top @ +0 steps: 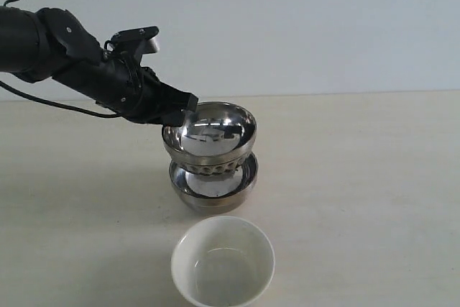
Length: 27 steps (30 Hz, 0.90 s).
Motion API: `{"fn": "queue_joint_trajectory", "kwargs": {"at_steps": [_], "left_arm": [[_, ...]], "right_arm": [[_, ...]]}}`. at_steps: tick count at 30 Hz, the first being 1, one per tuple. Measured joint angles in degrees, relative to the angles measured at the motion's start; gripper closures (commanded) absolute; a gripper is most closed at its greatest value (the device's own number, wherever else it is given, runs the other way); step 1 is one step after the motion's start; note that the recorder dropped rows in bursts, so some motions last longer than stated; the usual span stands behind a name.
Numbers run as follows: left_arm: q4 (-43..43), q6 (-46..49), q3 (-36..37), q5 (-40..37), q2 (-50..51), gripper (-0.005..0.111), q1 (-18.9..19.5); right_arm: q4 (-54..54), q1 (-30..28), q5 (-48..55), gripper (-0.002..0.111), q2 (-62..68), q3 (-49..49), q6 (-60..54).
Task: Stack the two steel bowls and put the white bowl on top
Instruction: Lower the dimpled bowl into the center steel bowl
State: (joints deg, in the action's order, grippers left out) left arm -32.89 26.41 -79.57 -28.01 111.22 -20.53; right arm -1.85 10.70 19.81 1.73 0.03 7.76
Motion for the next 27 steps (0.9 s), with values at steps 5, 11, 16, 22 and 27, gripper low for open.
{"fn": "queue_joint_trajectory", "kwargs": {"at_steps": [5,11,16,22,27], "left_arm": [[-3.7,2.8,0.1,0.1,2.2,0.103,0.0],[-6.8,4.8,0.1,0.2,4.2,0.103,0.0],[-7.1,5.6,0.1,0.4,4.7,0.103,0.0],[-7.3,6.0,0.1,-0.4,4.7,0.103,1.4],[-7.4,6.7,0.8,-1.0,4.9,0.103,2.7]], "right_arm": [[0.0,0.0,0.0,0.108,0.0,0.0,0.0],[0.0,0.0,0.0,0.108,0.0,0.0,0.0],[0.0,0.0,0.0,0.108,0.0,0.0,0.0],[0.0,0.0,0.0,0.108,0.0,0.0,0.0],[0.0,0.0,0.0,0.108,0.0,0.0,0.0]]}}
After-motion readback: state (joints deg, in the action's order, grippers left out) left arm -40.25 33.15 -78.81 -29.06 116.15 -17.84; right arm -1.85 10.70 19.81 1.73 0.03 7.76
